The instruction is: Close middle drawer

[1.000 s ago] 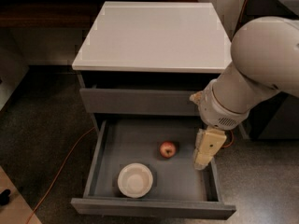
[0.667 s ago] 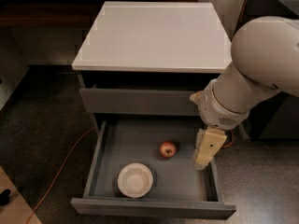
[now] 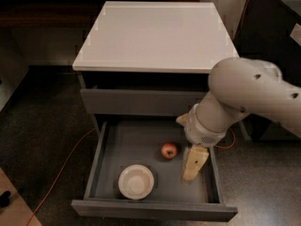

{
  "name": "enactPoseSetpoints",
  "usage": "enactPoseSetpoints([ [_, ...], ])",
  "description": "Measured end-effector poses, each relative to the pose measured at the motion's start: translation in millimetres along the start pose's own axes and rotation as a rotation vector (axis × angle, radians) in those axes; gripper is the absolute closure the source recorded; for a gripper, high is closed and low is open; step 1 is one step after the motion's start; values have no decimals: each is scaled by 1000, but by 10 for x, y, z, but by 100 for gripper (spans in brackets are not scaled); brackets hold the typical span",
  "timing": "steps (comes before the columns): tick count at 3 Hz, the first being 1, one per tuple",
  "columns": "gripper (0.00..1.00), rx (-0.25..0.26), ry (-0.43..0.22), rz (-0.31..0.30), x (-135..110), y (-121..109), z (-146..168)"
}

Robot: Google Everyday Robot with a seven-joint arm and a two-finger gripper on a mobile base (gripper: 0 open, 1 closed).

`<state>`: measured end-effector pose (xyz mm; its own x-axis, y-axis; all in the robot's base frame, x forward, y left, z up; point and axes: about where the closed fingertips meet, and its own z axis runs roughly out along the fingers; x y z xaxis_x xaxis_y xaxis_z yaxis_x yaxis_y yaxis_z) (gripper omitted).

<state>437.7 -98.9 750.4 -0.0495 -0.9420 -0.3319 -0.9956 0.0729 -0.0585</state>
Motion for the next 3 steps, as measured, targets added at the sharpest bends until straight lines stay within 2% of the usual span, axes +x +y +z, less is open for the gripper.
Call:
enactPoseSetpoints([
  [1,0,-37,-9,-22,-68,68,391],
  [2,0,-100,-38,-28,-137,183,869],
  [3,15,-162,-49,-17,-131,293,1310],
])
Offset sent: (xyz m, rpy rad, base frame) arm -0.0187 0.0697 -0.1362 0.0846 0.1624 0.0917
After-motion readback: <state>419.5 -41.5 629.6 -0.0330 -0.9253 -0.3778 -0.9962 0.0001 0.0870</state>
